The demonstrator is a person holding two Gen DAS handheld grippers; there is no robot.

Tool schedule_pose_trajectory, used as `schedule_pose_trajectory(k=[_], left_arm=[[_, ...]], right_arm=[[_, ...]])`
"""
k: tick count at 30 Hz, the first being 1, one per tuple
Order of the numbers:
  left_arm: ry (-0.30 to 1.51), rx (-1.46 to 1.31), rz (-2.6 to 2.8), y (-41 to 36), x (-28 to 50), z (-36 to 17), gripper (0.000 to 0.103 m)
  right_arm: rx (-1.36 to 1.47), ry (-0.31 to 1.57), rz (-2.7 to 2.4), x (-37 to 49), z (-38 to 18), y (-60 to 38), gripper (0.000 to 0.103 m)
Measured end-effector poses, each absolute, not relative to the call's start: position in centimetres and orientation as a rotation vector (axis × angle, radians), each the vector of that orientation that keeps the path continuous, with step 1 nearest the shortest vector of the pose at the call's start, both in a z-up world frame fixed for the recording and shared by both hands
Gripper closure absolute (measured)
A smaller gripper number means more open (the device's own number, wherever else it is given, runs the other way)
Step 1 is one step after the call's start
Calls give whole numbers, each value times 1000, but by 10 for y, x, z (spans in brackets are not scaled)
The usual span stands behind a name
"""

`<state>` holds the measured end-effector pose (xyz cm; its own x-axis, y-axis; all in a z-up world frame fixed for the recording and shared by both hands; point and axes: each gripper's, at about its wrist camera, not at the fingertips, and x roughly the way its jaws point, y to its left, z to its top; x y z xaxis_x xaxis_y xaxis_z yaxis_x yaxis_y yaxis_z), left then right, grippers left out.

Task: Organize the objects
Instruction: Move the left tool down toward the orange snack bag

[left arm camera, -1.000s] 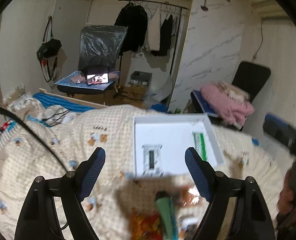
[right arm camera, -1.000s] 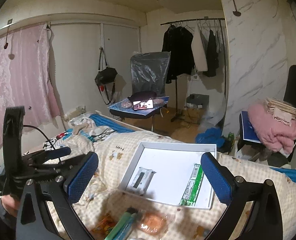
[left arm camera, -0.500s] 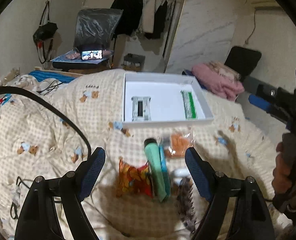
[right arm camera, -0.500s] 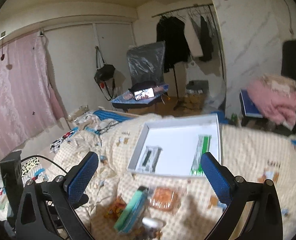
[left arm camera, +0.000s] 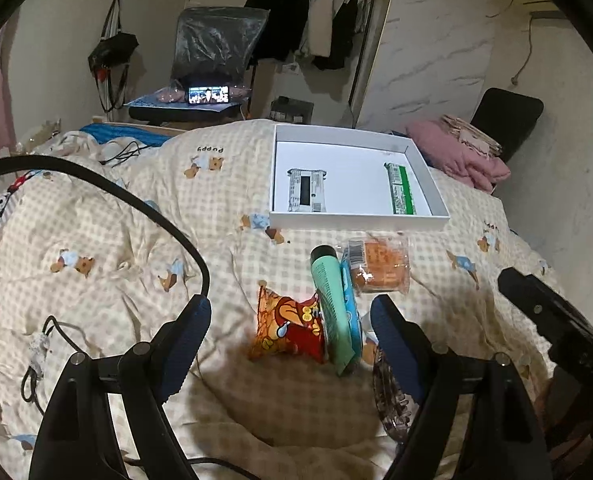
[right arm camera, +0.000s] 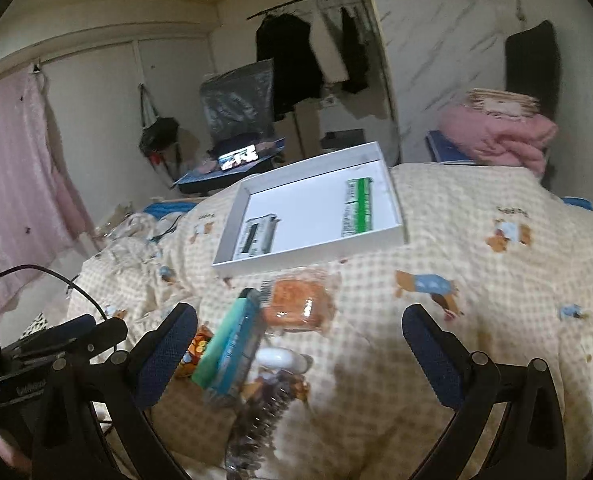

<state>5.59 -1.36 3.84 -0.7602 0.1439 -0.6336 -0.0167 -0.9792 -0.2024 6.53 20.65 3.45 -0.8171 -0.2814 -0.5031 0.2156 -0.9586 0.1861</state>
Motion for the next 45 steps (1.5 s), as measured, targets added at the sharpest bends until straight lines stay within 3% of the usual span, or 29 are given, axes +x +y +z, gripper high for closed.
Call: schedule_pose_trajectory(k=[22,31,37,45], left_arm=[[-267,-1117,2773,-8,53,32,19],[-226,-1186,2740,-2,44,25,19],[-306,-1146,2723,-13,41,32,22],[-127,-996,2734,7,43,52,23]], right_arm=[[877,116,-2577,73,16,157,0],[875,102,-2578,71,17,158,0],[943,-31,-2560,56,12,174,0],[992,-161,-2509,43,6,190,0]])
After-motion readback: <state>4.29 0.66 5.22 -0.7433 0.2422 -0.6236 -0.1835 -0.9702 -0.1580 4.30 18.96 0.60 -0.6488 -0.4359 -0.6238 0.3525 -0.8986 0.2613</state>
